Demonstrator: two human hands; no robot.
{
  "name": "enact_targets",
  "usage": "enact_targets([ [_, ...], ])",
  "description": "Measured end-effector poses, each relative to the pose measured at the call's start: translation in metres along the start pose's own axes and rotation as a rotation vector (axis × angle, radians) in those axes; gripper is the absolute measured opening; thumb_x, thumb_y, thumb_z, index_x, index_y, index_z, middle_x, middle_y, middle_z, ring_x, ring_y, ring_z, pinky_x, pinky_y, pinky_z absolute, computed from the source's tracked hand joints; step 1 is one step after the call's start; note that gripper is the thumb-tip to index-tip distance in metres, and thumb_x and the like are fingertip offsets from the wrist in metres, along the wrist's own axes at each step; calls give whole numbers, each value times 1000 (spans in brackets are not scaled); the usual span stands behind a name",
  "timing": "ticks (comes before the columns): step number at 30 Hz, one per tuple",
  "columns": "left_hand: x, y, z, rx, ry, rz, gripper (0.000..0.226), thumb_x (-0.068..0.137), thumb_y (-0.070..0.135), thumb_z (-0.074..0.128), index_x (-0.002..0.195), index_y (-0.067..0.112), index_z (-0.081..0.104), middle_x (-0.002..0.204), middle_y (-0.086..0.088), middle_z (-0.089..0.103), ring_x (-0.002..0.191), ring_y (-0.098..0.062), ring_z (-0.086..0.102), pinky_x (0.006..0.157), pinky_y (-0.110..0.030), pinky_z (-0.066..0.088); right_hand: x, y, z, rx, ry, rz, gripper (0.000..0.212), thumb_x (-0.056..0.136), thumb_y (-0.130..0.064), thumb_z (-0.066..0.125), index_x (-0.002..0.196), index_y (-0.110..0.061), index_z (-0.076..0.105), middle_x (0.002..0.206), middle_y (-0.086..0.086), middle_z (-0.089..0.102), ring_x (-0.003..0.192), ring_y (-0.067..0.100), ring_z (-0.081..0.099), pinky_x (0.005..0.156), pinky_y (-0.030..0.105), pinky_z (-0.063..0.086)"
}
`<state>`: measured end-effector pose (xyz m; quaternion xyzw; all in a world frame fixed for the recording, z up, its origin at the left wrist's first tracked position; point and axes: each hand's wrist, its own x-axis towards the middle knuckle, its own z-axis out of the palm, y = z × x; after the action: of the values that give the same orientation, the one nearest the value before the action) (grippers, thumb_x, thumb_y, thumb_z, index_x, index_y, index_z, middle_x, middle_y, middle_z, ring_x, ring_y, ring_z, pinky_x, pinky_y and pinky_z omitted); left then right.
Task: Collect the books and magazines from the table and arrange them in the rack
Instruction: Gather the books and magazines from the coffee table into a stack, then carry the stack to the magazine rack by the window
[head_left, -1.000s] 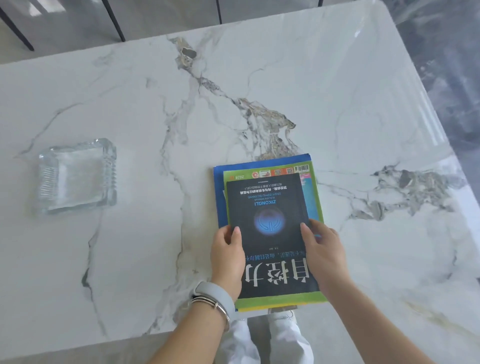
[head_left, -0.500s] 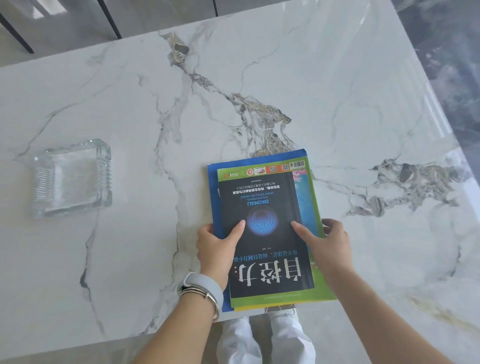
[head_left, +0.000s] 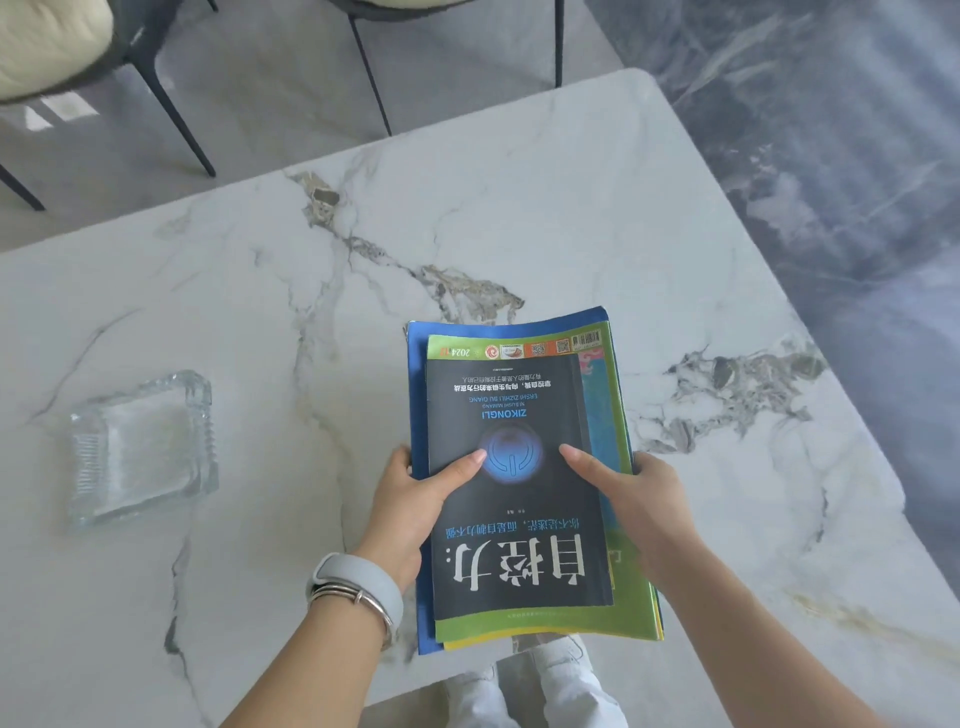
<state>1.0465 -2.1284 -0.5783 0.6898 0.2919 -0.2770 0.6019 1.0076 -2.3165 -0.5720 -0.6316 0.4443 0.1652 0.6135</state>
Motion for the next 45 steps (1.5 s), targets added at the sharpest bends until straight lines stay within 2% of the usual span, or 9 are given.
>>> enact_targets([
  [3,-35,60,18,37,-46,96,45,61,29,81,93,15,54,97,-5,71,86,-24,69,83,-45,55,-37,-43,-29,64,53,-40,34,72,-34,81,79,-7,62,66,3,63,54,14,55,35,10,38],
  [7,-89,137,55,42,-123,216,52,56,34,83,97,18,54,101,-4,70,90,-24,68,87,-45,53,-86,-108,-85,109,142,-117,47,66,-42,83,95,-7,69,87,11,75,74,24,71,63,33,60],
  [10,-136,194,96,42,-190,289,61,53,37,84,103,18,55,105,-3,69,95,-23,67,89,-42,51,-128,-160,-144,140,193,-207,42,72,-39,80,95,-6,68,80,5,72,62,15,66,47,19,52],
  [12,-170,229,128,47,-232,340,49,57,31,83,95,17,56,100,-5,71,89,-23,68,85,-43,54,-154,-188,-188,189,219,-262,39,72,-37,80,95,-7,69,79,4,74,59,14,68,48,18,54],
  [16,-232,284,205,62,-310,398,44,57,28,83,91,15,57,92,-8,72,81,-27,70,81,-49,55,-190,-226,-283,228,299,-316,39,70,-39,81,92,-8,69,94,17,75,87,34,73,73,41,60],
  [19,-267,309,275,39,-351,419,47,55,28,83,91,15,58,91,-9,72,80,-29,71,79,-50,56,-197,-247,-359,255,365,-340,42,67,-42,81,89,-9,69,97,20,75,91,38,71,83,53,58],
  [26,-318,351,432,-13,-375,432,48,52,29,84,90,14,58,93,-11,72,80,-30,70,79,-49,56,-184,-299,-521,264,405,-396,44,69,-37,82,93,-3,69,92,17,76,86,36,73,76,42,58],
  [36,-279,432,556,-48,-352,442,48,53,28,84,90,11,59,93,-13,72,80,-31,70,79,-48,56,-97,-390,-617,278,366,-441,46,69,-37,82,93,-1,67,84,16,75,65,28,67,60,32,54],
  [45,-159,577,667,-167,-287,454,36,59,21,81,87,13,60,86,-9,72,72,-25,70,66,-35,56,62,-560,-659,227,353,-470,44,65,-39,84,86,-5,68,91,22,75,86,41,72,79,55,59],
])
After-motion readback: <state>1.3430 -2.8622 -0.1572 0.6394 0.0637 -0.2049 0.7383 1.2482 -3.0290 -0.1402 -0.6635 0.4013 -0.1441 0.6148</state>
